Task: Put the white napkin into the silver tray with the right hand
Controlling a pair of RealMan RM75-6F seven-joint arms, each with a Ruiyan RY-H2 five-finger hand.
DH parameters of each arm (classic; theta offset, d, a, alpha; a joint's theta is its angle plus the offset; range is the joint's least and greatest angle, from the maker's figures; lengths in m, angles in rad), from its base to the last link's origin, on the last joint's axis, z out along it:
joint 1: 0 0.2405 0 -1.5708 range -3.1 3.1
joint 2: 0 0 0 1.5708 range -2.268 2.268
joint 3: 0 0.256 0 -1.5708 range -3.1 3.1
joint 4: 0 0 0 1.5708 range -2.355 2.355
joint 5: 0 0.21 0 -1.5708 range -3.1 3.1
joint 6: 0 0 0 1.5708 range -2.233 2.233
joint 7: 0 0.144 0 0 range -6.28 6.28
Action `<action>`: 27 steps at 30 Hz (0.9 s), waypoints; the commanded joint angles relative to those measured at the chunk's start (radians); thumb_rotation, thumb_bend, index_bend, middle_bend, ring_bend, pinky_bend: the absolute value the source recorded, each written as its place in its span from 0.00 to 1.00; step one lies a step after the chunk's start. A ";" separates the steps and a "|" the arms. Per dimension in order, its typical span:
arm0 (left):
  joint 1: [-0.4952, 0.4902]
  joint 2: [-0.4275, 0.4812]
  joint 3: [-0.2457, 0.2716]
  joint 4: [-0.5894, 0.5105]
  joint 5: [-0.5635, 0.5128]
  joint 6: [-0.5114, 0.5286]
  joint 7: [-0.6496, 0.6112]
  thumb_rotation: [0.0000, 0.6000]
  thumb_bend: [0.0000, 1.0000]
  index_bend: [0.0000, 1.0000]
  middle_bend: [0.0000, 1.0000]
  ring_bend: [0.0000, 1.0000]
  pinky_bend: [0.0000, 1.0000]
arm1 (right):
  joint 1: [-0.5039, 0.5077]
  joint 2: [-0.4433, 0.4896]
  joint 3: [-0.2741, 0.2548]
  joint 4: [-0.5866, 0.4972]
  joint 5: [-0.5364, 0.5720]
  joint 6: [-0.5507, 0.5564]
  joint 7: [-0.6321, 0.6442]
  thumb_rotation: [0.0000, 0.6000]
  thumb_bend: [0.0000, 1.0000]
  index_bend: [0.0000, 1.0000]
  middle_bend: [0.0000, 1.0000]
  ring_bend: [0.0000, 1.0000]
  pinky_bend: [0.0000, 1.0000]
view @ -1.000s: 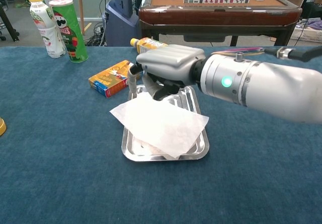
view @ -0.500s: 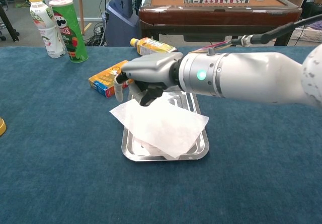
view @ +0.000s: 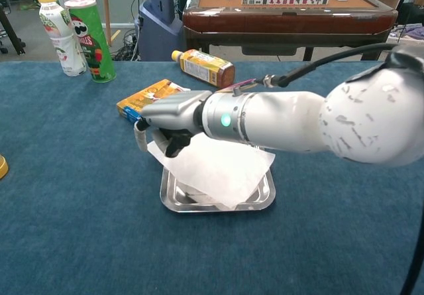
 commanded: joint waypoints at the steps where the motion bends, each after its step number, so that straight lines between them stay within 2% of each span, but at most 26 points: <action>1: 0.000 0.000 0.000 0.000 0.001 -0.001 -0.001 1.00 0.29 0.12 0.03 0.01 0.00 | 0.022 -0.028 -0.007 0.034 0.007 -0.009 0.009 1.00 1.00 0.33 1.00 0.94 1.00; 14: -0.004 0.000 0.001 -0.001 0.007 -0.009 -0.003 1.00 0.29 0.12 0.03 0.01 0.00 | 0.075 -0.089 -0.035 0.139 0.062 -0.028 0.004 1.00 1.00 0.33 1.00 0.94 1.00; 27: -0.005 -0.002 0.001 0.002 0.009 -0.011 0.000 1.00 0.29 0.12 0.03 0.01 0.00 | 0.088 -0.103 -0.052 0.186 0.112 -0.005 -0.011 1.00 1.00 0.33 1.00 0.94 1.00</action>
